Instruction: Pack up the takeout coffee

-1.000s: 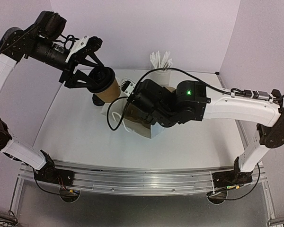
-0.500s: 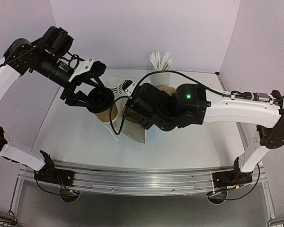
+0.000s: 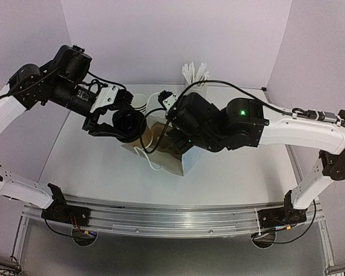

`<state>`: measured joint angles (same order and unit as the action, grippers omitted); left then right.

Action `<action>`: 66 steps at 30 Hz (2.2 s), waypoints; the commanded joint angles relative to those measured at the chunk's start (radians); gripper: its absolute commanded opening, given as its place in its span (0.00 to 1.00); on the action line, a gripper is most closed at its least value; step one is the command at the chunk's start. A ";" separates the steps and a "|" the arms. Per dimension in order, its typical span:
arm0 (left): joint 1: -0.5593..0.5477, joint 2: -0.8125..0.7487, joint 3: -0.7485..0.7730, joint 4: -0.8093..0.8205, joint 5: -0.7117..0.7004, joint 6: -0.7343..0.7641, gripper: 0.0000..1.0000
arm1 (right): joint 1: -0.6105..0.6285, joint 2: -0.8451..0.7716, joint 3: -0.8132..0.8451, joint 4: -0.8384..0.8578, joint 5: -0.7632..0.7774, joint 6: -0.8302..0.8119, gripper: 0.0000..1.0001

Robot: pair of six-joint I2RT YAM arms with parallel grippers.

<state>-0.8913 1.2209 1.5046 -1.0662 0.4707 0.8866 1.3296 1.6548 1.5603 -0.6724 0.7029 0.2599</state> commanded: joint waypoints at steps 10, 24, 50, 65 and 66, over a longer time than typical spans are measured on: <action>-0.063 -0.038 -0.154 0.281 -0.041 0.037 0.35 | -0.082 -0.034 -0.013 0.053 -0.184 0.150 0.00; -0.216 -0.007 -0.260 0.453 -0.164 0.134 0.36 | -0.101 -0.047 -0.019 0.081 -0.236 0.189 0.00; -0.239 -0.059 -0.634 0.826 -0.365 0.297 0.32 | -0.186 -0.088 -0.115 0.202 -0.544 0.242 0.00; -0.247 0.007 -0.678 0.991 -0.449 0.275 0.27 | -0.187 -0.082 -0.114 0.220 -0.571 0.241 0.00; -0.249 0.010 -0.685 1.033 -0.459 0.279 0.27 | -0.187 -0.085 -0.116 0.223 -0.571 0.243 0.00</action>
<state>-1.1290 1.2144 0.8293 -0.2051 0.0648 1.1751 1.1439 1.5967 1.4537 -0.4836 0.1720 0.4909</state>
